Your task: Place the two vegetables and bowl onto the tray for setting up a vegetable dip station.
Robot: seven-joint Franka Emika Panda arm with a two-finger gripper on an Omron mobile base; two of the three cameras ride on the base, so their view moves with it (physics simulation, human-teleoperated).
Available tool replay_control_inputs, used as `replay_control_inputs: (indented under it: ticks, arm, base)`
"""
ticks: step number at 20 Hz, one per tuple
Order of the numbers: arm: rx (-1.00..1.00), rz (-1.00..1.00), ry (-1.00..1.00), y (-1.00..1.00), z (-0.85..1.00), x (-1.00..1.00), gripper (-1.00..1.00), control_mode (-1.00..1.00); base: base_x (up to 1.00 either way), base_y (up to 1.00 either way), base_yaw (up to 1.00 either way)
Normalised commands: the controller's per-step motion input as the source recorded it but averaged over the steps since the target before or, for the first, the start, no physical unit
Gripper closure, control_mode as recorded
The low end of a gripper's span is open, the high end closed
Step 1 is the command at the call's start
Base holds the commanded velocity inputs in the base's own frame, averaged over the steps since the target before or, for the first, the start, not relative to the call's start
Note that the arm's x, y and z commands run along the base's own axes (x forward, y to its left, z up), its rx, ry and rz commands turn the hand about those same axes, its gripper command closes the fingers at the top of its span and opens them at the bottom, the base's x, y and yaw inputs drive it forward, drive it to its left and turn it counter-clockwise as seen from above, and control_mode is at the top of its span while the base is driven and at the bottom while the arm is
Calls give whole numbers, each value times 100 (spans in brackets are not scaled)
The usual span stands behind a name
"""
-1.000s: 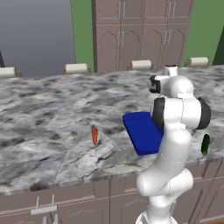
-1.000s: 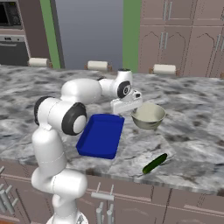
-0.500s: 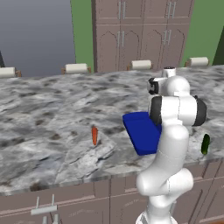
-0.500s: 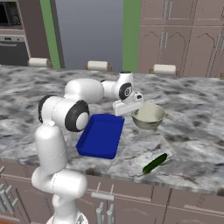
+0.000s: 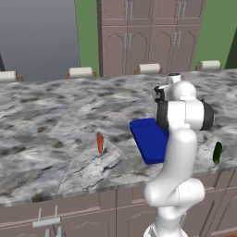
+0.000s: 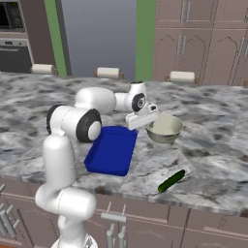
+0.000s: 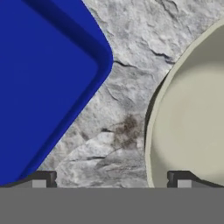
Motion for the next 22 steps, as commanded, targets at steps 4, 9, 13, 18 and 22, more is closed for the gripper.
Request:
replay_control_inputs:
  ticks: [4, 9, 13, 18, 22]
  arm:
    - [0, 6, 0, -9, -6, 10, -100, -100]
    - [0, 5, 3, -8, -10, 10, -100, -100]
    - [0, 3, 6, -7, -10, 15, -100, -100]
    - [0, 2, 5, -6, -9, 18, -100, -100]
    - [0, 4, 3, -8, -8, 18, -100, -100]
  base:
    - [0, 0, 0]
    - [0, 0, 0]
    - [0, 0, 0]
    - [0, 0, 0]
    - [0, 0, 0]
